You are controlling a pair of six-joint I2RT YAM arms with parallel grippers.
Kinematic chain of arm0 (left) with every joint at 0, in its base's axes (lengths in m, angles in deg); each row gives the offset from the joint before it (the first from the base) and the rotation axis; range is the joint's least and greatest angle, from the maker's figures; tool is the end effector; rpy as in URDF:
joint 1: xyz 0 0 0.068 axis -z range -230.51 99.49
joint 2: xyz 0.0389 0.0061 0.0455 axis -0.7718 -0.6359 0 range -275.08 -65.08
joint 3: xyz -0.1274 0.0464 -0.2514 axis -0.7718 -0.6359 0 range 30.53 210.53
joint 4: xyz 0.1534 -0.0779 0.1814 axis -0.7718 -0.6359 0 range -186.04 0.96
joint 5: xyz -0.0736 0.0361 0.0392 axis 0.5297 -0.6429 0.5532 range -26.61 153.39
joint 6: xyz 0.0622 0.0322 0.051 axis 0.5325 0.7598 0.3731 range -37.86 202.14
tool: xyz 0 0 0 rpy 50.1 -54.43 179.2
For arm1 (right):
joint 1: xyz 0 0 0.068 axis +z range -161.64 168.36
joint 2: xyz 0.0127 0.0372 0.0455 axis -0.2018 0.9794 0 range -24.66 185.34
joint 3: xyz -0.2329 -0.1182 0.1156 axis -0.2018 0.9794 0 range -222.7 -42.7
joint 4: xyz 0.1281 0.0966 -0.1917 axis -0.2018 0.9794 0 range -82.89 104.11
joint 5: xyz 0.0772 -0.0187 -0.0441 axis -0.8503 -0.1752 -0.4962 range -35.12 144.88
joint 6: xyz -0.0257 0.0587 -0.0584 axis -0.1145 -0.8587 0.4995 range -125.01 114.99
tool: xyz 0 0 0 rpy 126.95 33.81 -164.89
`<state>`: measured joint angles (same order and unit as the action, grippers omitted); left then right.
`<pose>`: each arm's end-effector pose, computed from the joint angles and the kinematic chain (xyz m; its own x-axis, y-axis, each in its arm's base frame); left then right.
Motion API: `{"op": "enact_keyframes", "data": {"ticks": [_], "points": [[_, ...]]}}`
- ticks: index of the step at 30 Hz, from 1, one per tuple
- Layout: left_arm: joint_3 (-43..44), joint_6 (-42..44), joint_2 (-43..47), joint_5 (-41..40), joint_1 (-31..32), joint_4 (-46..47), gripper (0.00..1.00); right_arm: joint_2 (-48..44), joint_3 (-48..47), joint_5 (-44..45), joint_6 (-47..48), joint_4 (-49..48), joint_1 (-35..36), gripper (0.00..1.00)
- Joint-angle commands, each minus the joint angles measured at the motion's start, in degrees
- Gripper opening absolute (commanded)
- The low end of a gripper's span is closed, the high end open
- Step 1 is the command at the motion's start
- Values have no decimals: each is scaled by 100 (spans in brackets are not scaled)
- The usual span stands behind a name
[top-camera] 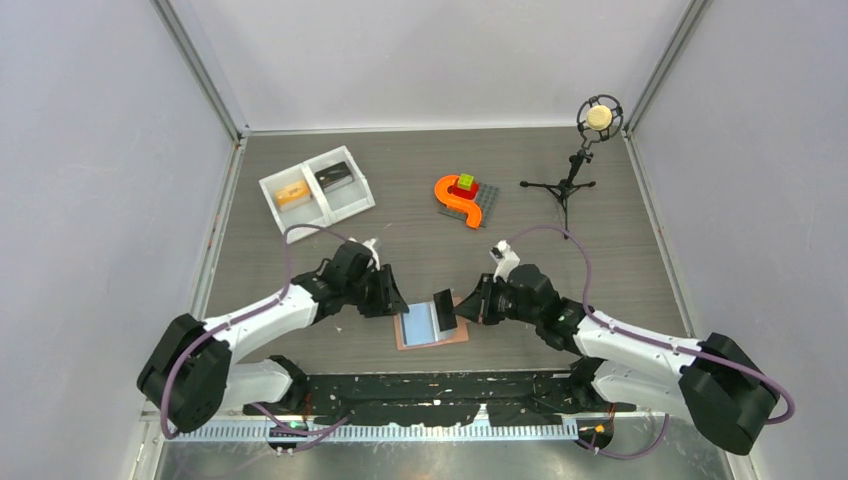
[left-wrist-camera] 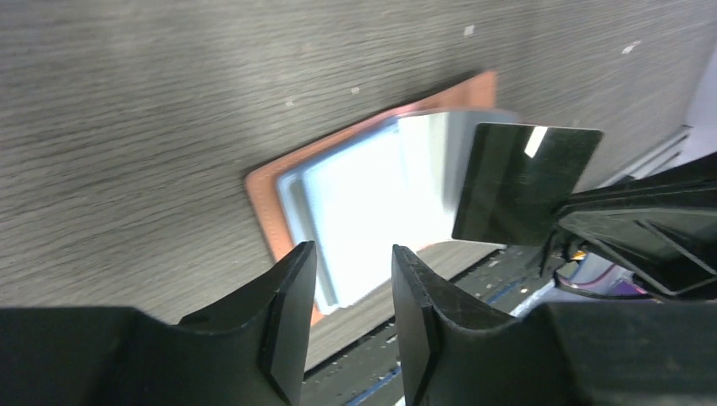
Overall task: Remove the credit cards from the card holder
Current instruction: Remove the credit card from the card holder, then place the credit card in the storage box.
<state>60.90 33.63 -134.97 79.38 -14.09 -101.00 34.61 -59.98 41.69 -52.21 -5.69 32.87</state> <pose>0.1761 -0.1561 0.1565 -0.9480 -0.1954 -0.2510 -0.0021 0.7929 -0.6093 0.1454 0.1674 0.1681 -0.8413 0.1746 -0.5116 -0.3052 0.6278 0.7161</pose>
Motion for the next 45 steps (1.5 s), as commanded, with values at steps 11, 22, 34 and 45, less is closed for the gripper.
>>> {"op": "enact_keyframes", "data": {"ticks": [11, 22, 34, 45], "points": [[1726, -116, 1213, -356, -22, -1895, 59, -791, -1016, 1809, 3487, 186, 816, 5], [1630, -1084, 2011, 35, -33, -1766, 69, -490, -878, 3299, 4682, -740, 2433, 5], [949, -1882, 1889, 514, -38, -857, 72, 108, -1220, 4615, 5575, -852, 3450, 5], [525, -2163, 1647, 696, -36, -286, 61, 795, -1506, 5234, 6068, -1037, 4012, 5]]}}
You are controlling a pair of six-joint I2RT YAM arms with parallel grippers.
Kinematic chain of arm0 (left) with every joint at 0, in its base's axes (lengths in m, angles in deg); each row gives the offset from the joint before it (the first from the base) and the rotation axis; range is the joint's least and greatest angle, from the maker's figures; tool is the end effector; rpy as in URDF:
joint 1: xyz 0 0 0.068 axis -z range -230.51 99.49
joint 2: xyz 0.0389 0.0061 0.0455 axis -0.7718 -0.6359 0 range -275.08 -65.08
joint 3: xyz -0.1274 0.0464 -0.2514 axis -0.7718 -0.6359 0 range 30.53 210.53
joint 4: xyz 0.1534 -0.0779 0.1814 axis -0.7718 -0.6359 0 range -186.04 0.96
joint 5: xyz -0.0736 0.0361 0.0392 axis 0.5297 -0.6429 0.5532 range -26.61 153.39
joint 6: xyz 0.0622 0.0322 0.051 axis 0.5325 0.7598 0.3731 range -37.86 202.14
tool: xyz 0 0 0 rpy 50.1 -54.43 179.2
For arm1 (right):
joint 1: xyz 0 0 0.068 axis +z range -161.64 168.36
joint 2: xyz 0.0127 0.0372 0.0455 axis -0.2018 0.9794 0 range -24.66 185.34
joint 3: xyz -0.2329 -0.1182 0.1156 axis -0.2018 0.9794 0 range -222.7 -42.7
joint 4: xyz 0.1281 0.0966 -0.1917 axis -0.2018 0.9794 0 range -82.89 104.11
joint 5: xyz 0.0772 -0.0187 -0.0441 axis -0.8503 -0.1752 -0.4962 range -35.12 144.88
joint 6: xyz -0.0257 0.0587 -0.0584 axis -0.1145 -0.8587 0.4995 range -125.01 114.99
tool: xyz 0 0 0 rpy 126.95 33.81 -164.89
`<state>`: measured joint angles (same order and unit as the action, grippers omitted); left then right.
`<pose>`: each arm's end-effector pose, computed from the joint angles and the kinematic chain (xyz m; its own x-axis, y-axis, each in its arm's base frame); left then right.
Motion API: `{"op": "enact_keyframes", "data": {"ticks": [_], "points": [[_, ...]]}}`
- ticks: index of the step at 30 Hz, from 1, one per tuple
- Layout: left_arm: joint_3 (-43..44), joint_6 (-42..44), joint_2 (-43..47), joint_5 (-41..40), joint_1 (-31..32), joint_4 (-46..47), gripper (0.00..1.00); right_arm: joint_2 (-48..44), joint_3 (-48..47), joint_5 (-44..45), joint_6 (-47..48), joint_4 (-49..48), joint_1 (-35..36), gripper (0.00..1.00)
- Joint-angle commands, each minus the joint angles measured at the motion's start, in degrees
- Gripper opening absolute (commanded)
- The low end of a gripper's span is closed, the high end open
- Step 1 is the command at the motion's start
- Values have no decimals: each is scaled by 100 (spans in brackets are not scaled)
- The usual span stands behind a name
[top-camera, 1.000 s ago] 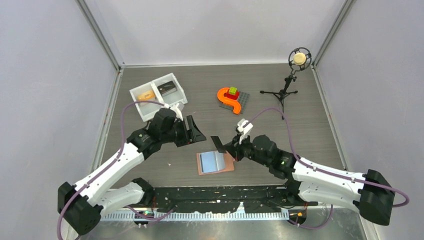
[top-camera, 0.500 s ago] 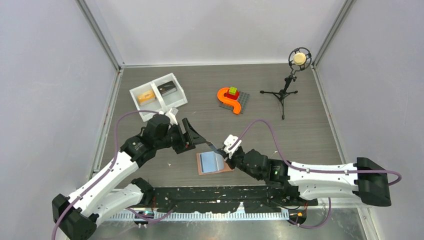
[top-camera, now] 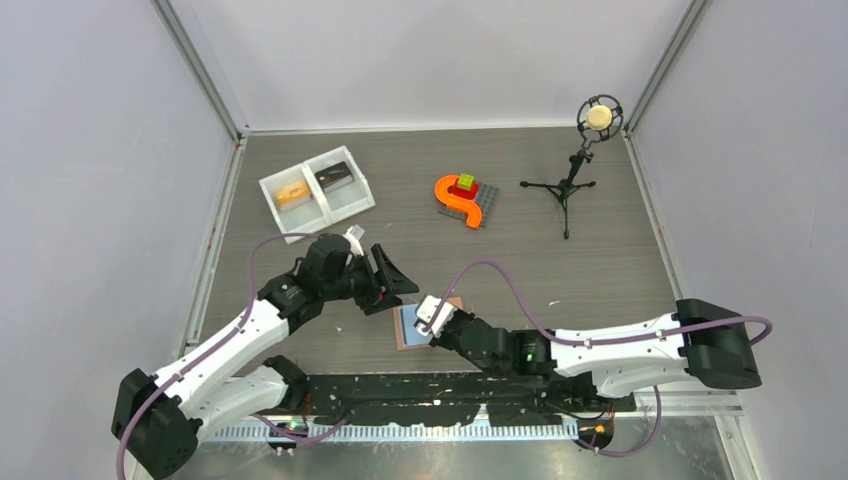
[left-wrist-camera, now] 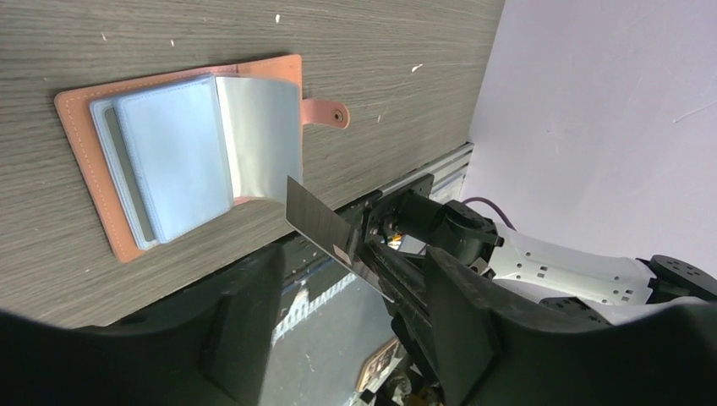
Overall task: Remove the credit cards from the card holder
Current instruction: Place the credit card in the storage box.
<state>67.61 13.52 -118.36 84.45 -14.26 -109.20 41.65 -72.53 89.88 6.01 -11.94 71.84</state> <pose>0.1544 -0.1473 0.2422 -0.9055 -0.4136 -0.0951 -0.1590 0.5384 -0.8276 0.0734 0.2550 0.2362 0.1104 -0.4138 -0.9036 -0.7443 0.5680 -0.3511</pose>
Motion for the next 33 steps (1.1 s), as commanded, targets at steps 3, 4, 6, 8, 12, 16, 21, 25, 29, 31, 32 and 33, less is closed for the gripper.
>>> {"op": "enact_keyframes", "data": {"ticks": [3, 4, 6, 8, 12, 16, 21, 25, 29, 31, 32, 33], "points": [[-208, -201, -32, 239, -19, 663, 42, 153, -252, 427, 270, -465, 168, 5], [-208, -184, -38, 248, -19, 675, 34, 172, -250, 408, 275, -476, 177, 5], [-210, -122, -55, 270, -15, 721, 20, 180, -297, 269, 230, -356, 211, 6], [-188, 7, -86, 327, -14, 792, 6, 128, -314, 134, 58, -173, 228, 15], [-148, 526, -157, 458, -13, 871, 0, -235, -128, 7, -350, 77, 206, 33], [-214, 1349, -129, 447, -16, 1018, 0, -931, -20, -440, -930, 556, -29, 41], [-335, 2186, -34, 266, -22, 971, 0, -1756, -218, -1570, -1934, 1537, -925, 42], [-598, 2549, 95, 643, -29, 1526, 0, -2011, -258, -3155, -2479, 1714, -2054, 42], [-472, 2992, 94, 1189, -28, 1411, 0, -1925, -356, -4625, -2564, 1664, -2744, 42], [-288, 3255, 21, 1471, -22, 1120, 0, -1782, -462, -5105, -2439, 1715, -3012, 42], [-211, 3357, -7, 1636, -18, 999, 0, -1643, -502, -5400, -2404, 1759, -3078, 42], [-145, 3460, -31, 1720, -25, 897, 0, -1566, -594, -5549, -2349, 1779, -3208, 41]]}}
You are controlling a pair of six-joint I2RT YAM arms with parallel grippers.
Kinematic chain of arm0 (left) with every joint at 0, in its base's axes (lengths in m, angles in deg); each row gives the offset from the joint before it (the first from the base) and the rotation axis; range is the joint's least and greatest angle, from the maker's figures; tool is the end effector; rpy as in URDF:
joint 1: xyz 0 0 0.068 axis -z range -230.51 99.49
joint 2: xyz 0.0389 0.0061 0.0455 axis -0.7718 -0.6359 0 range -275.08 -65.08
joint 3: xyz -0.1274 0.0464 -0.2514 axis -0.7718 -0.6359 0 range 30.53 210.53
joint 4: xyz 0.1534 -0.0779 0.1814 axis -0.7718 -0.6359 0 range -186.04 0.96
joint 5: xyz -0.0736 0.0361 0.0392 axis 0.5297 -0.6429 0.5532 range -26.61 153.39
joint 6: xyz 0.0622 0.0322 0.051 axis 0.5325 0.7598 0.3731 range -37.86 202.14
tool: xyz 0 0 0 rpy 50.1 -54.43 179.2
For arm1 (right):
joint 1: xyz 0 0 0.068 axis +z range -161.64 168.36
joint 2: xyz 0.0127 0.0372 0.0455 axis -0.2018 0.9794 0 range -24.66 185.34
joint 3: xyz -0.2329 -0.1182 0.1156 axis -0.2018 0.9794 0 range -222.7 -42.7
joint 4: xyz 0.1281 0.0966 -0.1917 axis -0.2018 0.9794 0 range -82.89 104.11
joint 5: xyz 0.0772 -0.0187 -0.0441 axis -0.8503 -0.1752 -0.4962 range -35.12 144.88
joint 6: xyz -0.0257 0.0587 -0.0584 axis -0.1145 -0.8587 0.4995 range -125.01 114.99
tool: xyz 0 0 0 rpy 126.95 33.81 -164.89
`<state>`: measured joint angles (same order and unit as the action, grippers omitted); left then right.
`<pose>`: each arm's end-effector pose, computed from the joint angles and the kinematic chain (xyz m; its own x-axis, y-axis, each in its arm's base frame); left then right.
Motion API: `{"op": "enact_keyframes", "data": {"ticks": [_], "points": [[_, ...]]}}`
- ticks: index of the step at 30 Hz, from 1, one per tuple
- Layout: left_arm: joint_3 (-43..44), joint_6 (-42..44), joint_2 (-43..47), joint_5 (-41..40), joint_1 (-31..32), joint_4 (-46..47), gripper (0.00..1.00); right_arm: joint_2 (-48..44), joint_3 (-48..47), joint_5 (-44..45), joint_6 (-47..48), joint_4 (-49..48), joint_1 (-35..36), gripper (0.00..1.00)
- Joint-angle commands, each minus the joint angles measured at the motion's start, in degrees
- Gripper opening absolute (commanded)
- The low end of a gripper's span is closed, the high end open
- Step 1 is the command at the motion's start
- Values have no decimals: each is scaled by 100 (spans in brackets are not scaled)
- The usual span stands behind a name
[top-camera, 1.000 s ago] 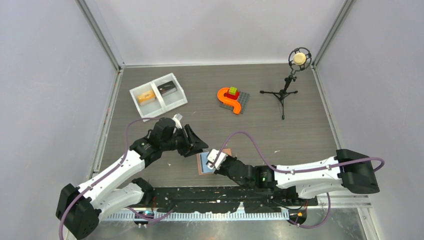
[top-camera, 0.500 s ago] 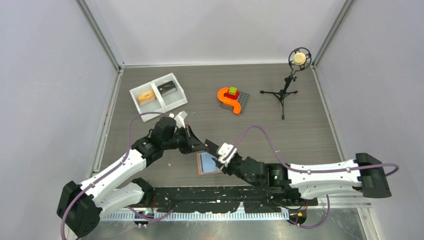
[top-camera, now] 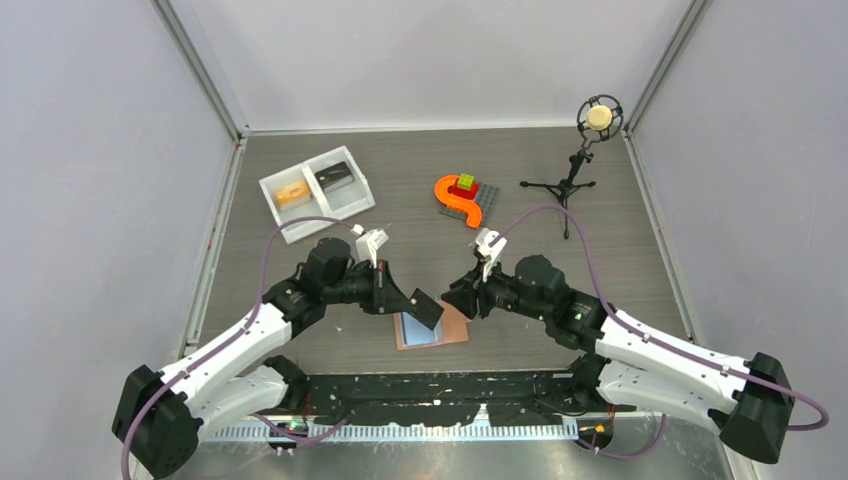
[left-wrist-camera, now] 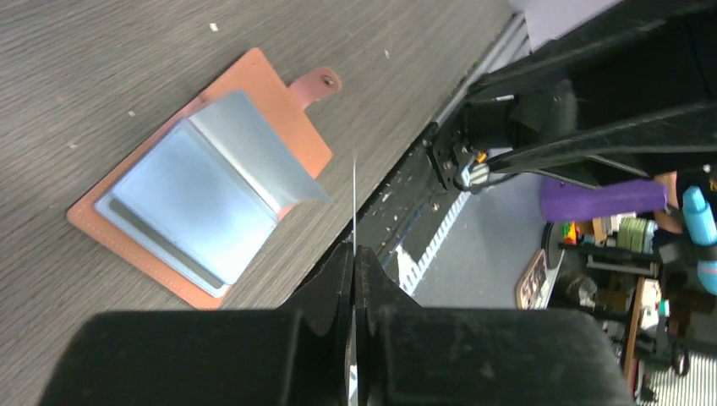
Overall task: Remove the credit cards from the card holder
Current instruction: Place the credit card in the storage box.
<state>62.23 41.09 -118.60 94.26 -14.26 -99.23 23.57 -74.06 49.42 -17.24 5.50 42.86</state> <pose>0.1478 -0.1571 0.2316 -0.8862 -0.0492 -0.4608 0.3666 0.5338 -0.7620 0.1220 0.1835 0.2705 -0.3322 -0.1028 -0.9376 -0.8118 0.5373 0.2287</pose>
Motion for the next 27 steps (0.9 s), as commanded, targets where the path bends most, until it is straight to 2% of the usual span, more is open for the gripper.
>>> {"op": "enact_keyframes", "data": {"ticks": [1, 8, 13, 16, 23, 27], "points": [[449, 749, -17, 792, -15, -176, 0, 412, -527, -1797, 0, 48, -362, 40], [421, 796, -7, 990, -25, -115, 0, 853, -566, -2466, -181, -399, -505, 41], [374, 668, 94, 738, -21, -36, 0, 1275, -830, -2779, -177, -214, -537, 41], [140, 372, 399, 332, -25, 307, 0, 1125, -692, -2337, -565, -421, -571, 51], [-243, -227, 1123, -454, -189, 930, 0, 251, -248, -976, -1678, -762, -721, 66], [-145, -358, 1312, -961, -458, 830, 0, -290, 101, -493, -2088, -1095, -721, 79]]}}
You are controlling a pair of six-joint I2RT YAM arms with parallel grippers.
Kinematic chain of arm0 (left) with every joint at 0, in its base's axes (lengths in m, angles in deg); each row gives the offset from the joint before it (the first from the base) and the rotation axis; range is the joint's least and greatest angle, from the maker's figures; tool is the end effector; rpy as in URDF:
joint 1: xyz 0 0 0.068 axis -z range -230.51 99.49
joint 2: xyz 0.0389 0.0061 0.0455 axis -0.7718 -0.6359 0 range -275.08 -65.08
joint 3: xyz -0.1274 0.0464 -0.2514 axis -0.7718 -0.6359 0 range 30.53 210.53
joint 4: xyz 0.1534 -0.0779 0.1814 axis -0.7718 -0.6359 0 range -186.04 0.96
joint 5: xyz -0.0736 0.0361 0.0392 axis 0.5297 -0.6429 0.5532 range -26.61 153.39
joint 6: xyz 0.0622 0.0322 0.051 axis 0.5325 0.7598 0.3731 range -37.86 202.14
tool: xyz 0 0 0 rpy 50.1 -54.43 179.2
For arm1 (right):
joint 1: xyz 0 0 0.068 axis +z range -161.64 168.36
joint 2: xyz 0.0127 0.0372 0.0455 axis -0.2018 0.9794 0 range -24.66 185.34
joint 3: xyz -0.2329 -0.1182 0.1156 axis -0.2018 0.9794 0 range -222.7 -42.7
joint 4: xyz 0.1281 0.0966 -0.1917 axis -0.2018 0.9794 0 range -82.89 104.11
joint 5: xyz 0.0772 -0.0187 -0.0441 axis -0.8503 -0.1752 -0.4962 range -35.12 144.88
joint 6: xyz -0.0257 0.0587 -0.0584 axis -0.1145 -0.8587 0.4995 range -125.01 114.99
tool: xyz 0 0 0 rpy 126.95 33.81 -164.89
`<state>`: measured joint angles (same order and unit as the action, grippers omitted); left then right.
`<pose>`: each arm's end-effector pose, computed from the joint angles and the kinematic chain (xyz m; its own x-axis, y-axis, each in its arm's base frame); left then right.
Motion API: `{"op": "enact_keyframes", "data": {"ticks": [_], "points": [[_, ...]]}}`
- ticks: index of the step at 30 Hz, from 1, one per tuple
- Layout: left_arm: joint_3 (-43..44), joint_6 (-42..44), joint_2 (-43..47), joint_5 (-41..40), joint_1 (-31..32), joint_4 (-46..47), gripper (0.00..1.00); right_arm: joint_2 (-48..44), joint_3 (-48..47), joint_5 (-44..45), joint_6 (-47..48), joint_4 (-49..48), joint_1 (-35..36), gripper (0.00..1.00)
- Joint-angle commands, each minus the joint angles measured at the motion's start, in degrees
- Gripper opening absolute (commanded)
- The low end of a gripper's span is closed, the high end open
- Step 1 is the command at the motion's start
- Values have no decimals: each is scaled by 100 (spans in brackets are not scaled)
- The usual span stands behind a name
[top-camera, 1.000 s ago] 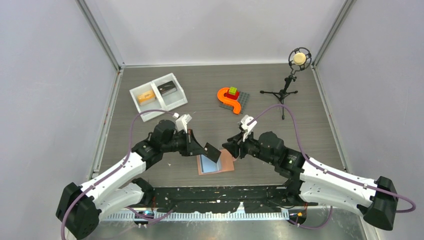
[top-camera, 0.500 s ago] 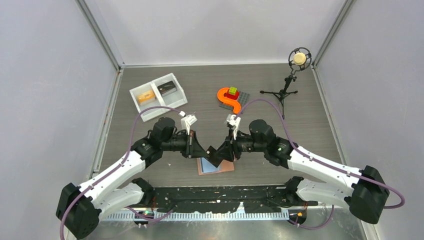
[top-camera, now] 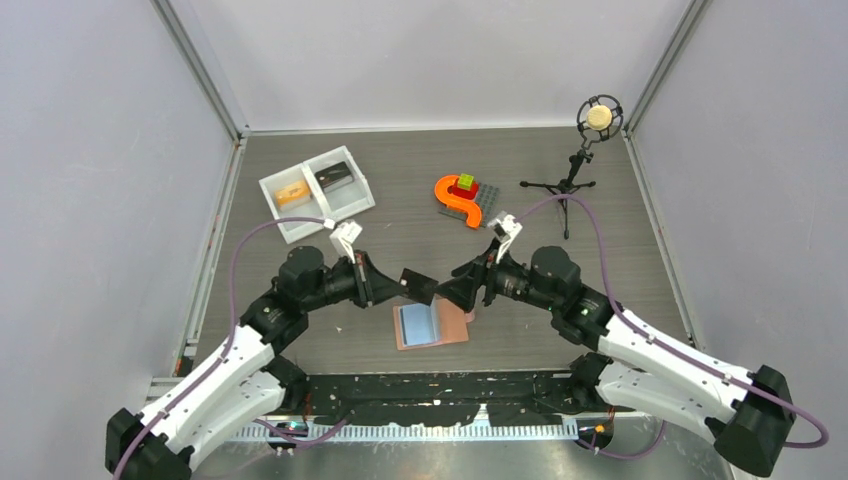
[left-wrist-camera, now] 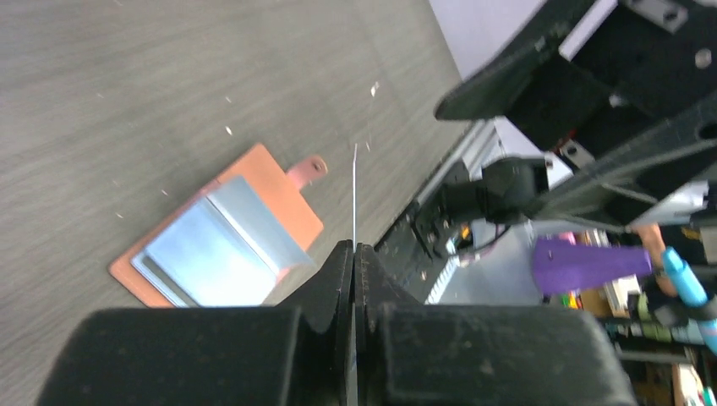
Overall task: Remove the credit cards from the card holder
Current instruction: Place the credit card in the storage box.
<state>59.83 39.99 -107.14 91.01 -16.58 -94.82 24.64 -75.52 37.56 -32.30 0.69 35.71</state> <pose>0.1370 -0.1349 0.2613 -0.7723 -0.1971 -0.6039 0.4600 0.4822 -0.7456 0.1351 0.1803 0.2894 -0.5181 0.0835 -0.8513 -0.7463 0.4421 0.4976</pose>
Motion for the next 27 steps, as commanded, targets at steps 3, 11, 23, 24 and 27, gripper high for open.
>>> {"op": "enact_keyframes", "data": {"ticks": [3, 11, 23, 24, 27], "points": [[333, -232, 8, -1014, -639, 225, 0, -671, 499, 932, -732, -720, -6, 93], [814, -350, -1066, -1334, -2022, 920, 0, -948, 941, 842, -866, -791, -7, 96], [2654, -293, -3704, -1731, -3497, 1290, 0, -1288, 751, 776, -699, -215, -8, 95], [2832, -277, -3917, -1839, -3559, 1200, 0, -1294, 676, 801, -624, -96, -7, 95], [3222, -305, -4475, -2027, -3616, 1114, 0, -1257, 523, 919, -447, 122, -7, 95]]}}
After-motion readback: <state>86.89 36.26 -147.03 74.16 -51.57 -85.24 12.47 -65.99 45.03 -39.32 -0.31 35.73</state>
